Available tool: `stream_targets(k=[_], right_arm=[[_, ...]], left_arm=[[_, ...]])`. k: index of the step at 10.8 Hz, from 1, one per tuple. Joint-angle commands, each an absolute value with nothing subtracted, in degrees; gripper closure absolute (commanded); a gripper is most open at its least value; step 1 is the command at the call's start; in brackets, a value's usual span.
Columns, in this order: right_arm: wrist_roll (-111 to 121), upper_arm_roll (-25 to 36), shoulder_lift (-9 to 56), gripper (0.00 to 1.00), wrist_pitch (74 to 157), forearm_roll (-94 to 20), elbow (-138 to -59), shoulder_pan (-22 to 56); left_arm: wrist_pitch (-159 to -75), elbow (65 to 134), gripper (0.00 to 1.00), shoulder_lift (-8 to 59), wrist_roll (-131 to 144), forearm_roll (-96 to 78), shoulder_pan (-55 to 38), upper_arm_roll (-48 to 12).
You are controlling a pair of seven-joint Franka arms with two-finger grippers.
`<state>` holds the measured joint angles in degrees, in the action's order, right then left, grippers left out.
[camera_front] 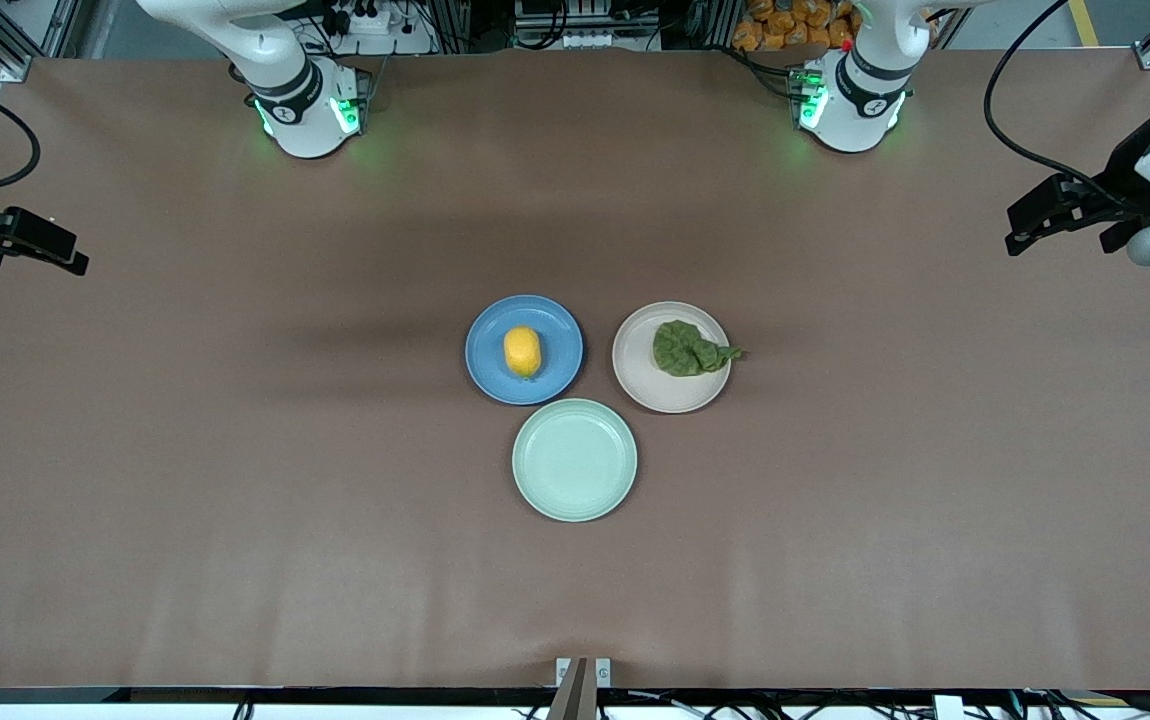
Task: Pick lemon and lettuce from blue and beige plates
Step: 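Move the left gripper toward the beige plate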
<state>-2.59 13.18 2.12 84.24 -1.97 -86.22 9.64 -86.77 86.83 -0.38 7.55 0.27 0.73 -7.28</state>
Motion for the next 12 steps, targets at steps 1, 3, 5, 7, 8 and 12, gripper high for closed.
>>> stream_targets(k=[1, 3, 5, 7, 8, 12], right_arm=[[-3.25, 12.22, 1.41, 0.0, 83.94, -1.58, -86.66, 8.61], [-3.34, 12.22, 1.41, 0.0, 83.94, -1.58, -86.66, 8.7], [-3.25, 12.22, 1.41, 0.0, 83.94, -1.58, -86.66, 8.7], [-3.25, 12.22, 1.49, 0.0, 83.94, -1.58, -86.75, 8.7], [-3.25, 12.13, 1.93, 0.0, 83.94, -1.67, -86.84, 8.79], [-3.95, 10.12, 3.07, 0.0, 84.11, -2.29, -88.33, 9.67]], left_arm=[[-86.31, 86.04, 0.0, -0.53, 6.33, 0.18, 0.79, -7.21], [-86.31, 86.13, 0.0, 0.17, 6.24, 0.53, 0.44, -7.21], [-86.48, 87.18, 0.0, 3.41, 7.63, -0.34, -0.52, -7.47], [-86.75, 87.54, 0.0, 7.8, 10.27, -0.96, -1.49, -8.0], [-87.79, 89.11, 0.0, 9.04, 12.81, -2.62, -2.02, -8.35], [-100.87, 100.52, 0.0, 11.32, 29.4, -3.52, -7.02, -10.72]])
